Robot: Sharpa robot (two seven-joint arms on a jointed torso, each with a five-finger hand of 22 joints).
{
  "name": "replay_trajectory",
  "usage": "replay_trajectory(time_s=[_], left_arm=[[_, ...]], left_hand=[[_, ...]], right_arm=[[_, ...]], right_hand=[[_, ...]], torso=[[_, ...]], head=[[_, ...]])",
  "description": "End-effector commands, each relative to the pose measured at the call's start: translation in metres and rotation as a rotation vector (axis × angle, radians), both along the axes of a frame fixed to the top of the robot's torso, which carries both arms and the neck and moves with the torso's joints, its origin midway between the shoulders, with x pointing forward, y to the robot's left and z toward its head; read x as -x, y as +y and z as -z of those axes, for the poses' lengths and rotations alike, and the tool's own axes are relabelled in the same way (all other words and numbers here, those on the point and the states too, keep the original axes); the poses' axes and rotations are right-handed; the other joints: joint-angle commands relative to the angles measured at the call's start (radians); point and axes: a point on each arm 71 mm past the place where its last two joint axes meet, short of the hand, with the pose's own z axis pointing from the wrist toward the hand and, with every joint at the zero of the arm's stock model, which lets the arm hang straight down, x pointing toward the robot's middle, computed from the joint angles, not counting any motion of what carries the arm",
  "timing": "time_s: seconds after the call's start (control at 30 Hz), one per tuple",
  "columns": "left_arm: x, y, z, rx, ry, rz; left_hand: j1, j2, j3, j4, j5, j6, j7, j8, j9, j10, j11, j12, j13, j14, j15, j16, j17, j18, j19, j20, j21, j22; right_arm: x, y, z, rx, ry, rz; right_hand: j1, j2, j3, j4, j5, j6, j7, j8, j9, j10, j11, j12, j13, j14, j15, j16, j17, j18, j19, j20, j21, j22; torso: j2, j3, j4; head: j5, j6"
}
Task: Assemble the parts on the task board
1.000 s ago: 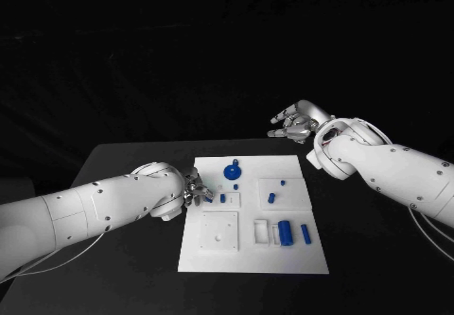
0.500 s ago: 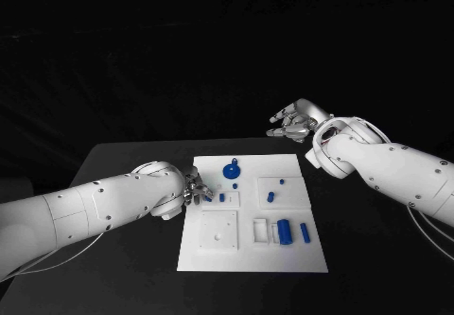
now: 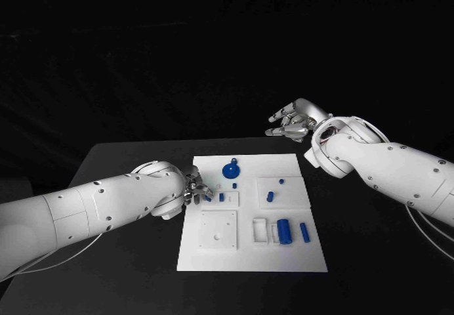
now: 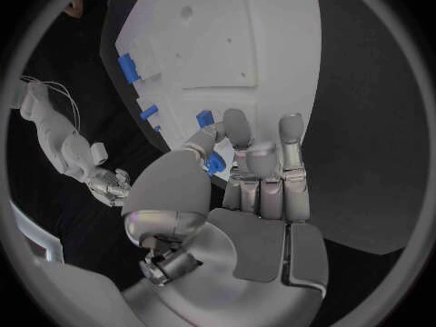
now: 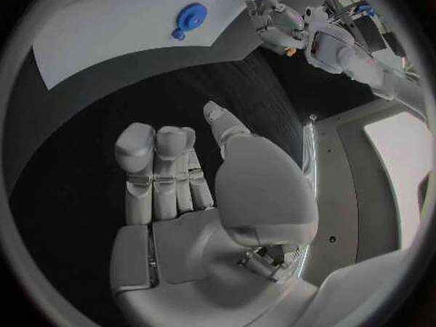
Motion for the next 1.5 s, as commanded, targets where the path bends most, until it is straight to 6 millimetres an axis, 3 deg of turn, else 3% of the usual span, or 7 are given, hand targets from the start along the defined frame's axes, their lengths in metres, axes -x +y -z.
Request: replay_trajectory(time_s=[0.03,0.63,1.5], left_arm=[[0.0056,-0.0087,0.006,-0.01,0.018,0.039],[0.0074,-0.0097,0.0052,-0.026,0.005,0.056],[0.0084,-0.0098,0.0061,-0.035,0.018,0.063]], left_hand=[[0.006,0.0,0.043,-0.04,-0.002,0.119,-0.102,0.003,0.001,0.026,-0.028,0.003,0.001,0.007,-0.003,0.006,0.001,0.016,0.002,0.0,0.004,0.019],[0.004,-0.009,0.036,-0.035,-0.002,0.13,-0.107,0.01,0.025,0.025,-0.031,0.027,0.008,0.014,-0.003,0.024,0.033,0.02,0.002,0.004,0.014,0.019],[0.003,-0.045,0.003,0.034,-0.027,0.134,-0.113,0.016,0.028,0.025,-0.033,0.03,0.007,0.013,-0.005,0.023,0.034,0.016,0.002,0.003,0.011,0.017]], right_arm=[[0.0003,0.0016,0.0,0.005,0.001,-0.012],[0.0002,0.0018,0.0001,0.005,0.001,-0.013],[0.0002,0.0009,0.0001,0.006,0.0,-0.011]], right_hand=[[-0.01,-0.001,0.0,0.004,0.005,0.001,-0.002,-0.005,0.0,0.001,-0.006,0.002,-0.001,0.007,-0.002,-0.004,0.0,0.006,0.037,0.002,-0.003,0.103],[-0.01,-0.001,0.0,0.004,0.005,0.001,-0.002,-0.005,0.0,0.001,-0.006,0.002,-0.001,0.007,-0.002,-0.004,0.0,0.006,0.037,0.002,-0.003,0.103],[-0.01,-0.001,0.001,0.005,0.007,0.001,-0.002,-0.005,0.0,0.001,-0.006,0.002,-0.002,0.008,-0.003,-0.005,0.001,0.006,0.038,0.002,-0.006,0.103]], torso=[[0.0,0.0004,0.0],[0.0,-0.0001,0.0005],[0.0,-0.0014,0.0005]], head=[[0.0,-0.001],[-0.004,-0.008],[-0.002,-0.008]])
